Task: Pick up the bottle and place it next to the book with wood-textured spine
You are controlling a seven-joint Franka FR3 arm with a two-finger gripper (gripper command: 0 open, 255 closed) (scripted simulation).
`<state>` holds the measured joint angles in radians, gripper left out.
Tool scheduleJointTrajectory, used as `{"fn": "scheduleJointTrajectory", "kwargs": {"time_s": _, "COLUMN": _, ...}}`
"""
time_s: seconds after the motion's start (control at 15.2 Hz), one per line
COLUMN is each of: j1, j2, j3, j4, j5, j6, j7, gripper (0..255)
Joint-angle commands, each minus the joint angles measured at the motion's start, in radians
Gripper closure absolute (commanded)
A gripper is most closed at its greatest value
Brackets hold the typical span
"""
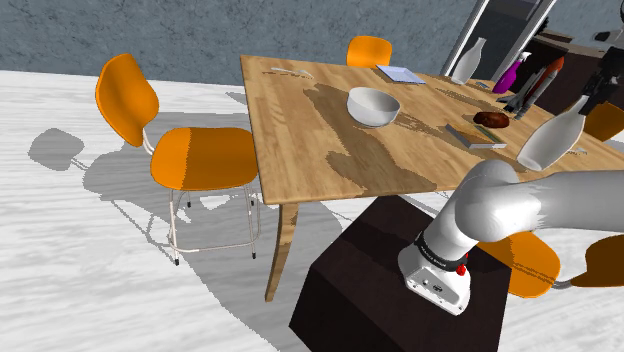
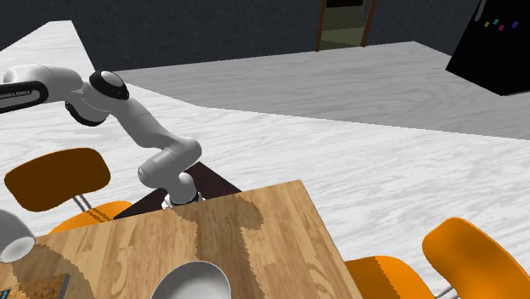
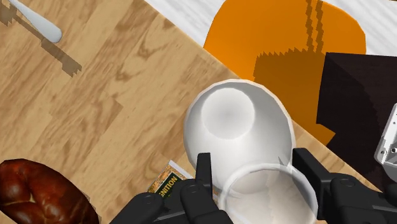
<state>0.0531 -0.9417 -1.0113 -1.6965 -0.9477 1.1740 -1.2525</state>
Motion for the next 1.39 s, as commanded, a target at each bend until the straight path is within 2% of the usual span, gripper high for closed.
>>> {"fn": "scheduleJointTrajectory", "kwargs": {"time_s": 0.0, "j1": -0.008, "j2": -0.011, "j3": 0.000, "j4": -0.021, "j5": -0.004, "j6": 0.010, "j7": 0.006, "gripper": 255}}
{"fn": "scheduleJointTrajectory", "kwargs": {"time_s": 0.46, "j1": -0.008, "j2": -0.011, "j3": 0.000, "j4": -0.021, "j5": -0.004, "j6": 0.010, "j7": 0.006, "gripper": 255}}
{"fn": "scheduleJointTrajectory", "kwargs": {"time_s": 0.53, "j1": -0.008, "j2": -0.011, "j3": 0.000, "j4": -0.021, "j5": -0.004, "j6": 0.010, "j7": 0.006, "gripper": 0}}
{"fn": "scheduleJointTrajectory", "kwargs": {"time_s": 0.86, "j1": -0.008, "j2": -0.011, "j3": 0.000, "j4": -0.021, "j5": -0.004, "j6": 0.010, "j7": 0.006, "gripper": 0}}
{"fn": "scheduleJointTrajectory", "kwargs": {"time_s": 1.12, "j1": 0.049, "j2": 0.075, "j3": 0.009, "j4": 0.140, "j5": 0.030, "j6": -0.069, "j7": -0.035, "gripper": 0}}
{"fn": "scheduleJointTrajectory", "kwargs": {"time_s": 1.32, "j1": 0.049, "j2": 0.075, "j3": 0.009, "j4": 0.139, "j5": 0.030, "j6": -0.069, "j7": -0.035, "gripper": 0}}
